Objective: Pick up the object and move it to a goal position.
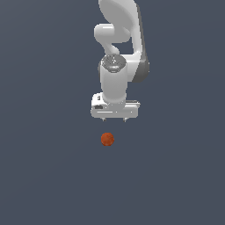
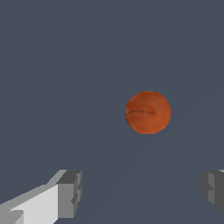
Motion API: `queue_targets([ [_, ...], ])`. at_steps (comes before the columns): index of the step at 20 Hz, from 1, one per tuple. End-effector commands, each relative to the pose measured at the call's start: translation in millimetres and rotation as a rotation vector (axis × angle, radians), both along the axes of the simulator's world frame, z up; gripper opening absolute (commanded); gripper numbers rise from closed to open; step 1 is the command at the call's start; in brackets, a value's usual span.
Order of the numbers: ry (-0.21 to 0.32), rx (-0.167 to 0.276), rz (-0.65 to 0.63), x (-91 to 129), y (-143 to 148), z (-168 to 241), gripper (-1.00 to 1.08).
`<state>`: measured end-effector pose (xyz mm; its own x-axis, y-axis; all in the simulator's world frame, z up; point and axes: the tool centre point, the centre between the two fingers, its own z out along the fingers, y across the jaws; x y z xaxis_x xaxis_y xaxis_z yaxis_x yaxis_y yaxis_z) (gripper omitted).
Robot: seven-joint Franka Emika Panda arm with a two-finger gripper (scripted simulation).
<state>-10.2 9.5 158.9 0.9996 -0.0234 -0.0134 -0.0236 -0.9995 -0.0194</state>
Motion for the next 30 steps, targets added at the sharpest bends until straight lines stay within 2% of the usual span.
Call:
queue_targets([
  [1, 0.0, 0.0, 0.0, 0, 0, 0, 1.0],
  [17, 0.014, 0.014, -0.042, -1, -3, 3, 1.0],
  [30, -0.006, -0.01, 0.072, 31, -27, -41, 1.0],
])
